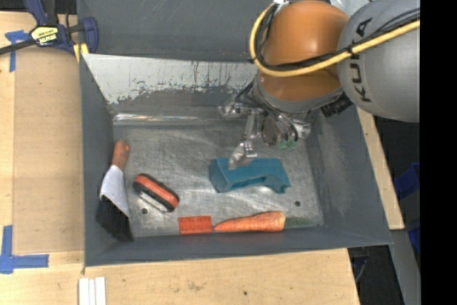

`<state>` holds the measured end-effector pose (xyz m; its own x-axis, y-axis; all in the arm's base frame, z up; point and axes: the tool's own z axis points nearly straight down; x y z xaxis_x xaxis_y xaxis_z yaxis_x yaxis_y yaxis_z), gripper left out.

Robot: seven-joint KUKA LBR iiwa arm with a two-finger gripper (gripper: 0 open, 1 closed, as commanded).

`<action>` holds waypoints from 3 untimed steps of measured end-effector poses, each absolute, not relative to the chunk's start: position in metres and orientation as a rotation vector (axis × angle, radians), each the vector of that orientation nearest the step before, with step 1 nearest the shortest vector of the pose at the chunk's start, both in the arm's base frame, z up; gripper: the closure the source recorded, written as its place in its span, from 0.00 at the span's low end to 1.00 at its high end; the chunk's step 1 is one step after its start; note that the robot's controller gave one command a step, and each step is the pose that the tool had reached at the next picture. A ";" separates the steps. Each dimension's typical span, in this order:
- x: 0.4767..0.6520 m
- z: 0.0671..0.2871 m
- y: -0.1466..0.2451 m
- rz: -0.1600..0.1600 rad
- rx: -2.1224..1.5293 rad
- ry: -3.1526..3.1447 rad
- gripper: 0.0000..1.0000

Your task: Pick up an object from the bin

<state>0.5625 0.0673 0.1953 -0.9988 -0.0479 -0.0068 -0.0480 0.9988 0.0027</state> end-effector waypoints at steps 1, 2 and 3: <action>0.569 0.136 0.054 -0.003 -0.155 3.129 0.00; 0.572 0.126 0.059 0.011 -0.442 3.112 0.00; 0.573 0.115 0.050 0.000 -0.486 3.094 1.00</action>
Offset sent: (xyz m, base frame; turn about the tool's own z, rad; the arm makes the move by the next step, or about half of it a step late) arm 0.0227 -0.0352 -0.0808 -0.3384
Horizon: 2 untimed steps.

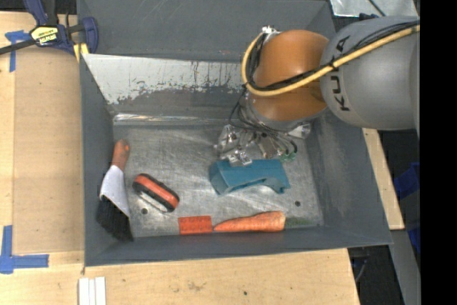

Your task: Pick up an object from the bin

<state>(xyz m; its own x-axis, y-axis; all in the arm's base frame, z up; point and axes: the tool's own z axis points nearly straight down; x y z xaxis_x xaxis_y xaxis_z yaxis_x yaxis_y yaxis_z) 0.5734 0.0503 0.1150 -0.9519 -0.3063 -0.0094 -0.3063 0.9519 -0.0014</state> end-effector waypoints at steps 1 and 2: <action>0.572 0.114 0.050 0.001 -0.486 3.097 1.00; 0.599 0.107 0.086 -0.002 -0.375 3.115 1.00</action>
Offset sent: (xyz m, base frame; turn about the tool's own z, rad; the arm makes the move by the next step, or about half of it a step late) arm 0.0505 0.0775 -0.0173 0.1327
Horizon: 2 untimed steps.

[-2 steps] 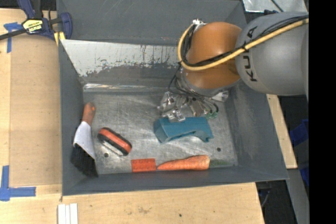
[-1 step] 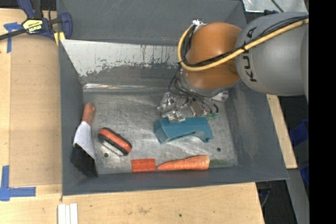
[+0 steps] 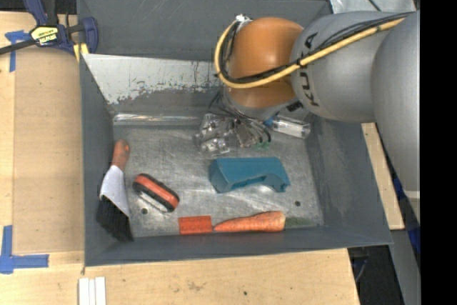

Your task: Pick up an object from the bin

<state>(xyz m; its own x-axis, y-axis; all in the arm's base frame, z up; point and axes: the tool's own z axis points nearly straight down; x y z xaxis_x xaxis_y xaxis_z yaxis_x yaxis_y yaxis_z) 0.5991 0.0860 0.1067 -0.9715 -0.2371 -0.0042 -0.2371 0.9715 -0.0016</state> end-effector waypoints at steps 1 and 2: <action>0.609 0.114 0.104 0.008 -0.329 3.119 1.00; 0.493 0.105 0.075 0.000 -0.597 3.088 0.00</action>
Offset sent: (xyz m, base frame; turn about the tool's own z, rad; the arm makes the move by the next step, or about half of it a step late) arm -0.1047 -0.0106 -0.0010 -0.1432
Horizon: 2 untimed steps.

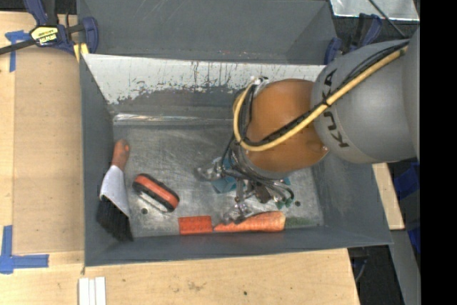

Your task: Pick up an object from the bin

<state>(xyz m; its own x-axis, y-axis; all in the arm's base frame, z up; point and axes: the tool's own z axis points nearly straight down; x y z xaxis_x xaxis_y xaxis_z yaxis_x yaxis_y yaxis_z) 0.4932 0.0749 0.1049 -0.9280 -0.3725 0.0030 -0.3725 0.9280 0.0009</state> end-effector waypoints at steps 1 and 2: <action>0.495 0.106 0.075 -0.001 0.594 -3.086 0.00; 0.503 0.155 0.071 -0.001 0.692 -3.061 0.00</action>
Offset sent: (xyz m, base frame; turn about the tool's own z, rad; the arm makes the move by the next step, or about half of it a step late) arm 0.0424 -0.0208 0.2200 -0.2636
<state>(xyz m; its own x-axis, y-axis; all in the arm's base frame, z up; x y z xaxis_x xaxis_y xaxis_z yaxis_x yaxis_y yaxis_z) 0.5034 0.0705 0.1550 -0.9027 -0.4302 0.0030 -0.4302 0.9027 0.0015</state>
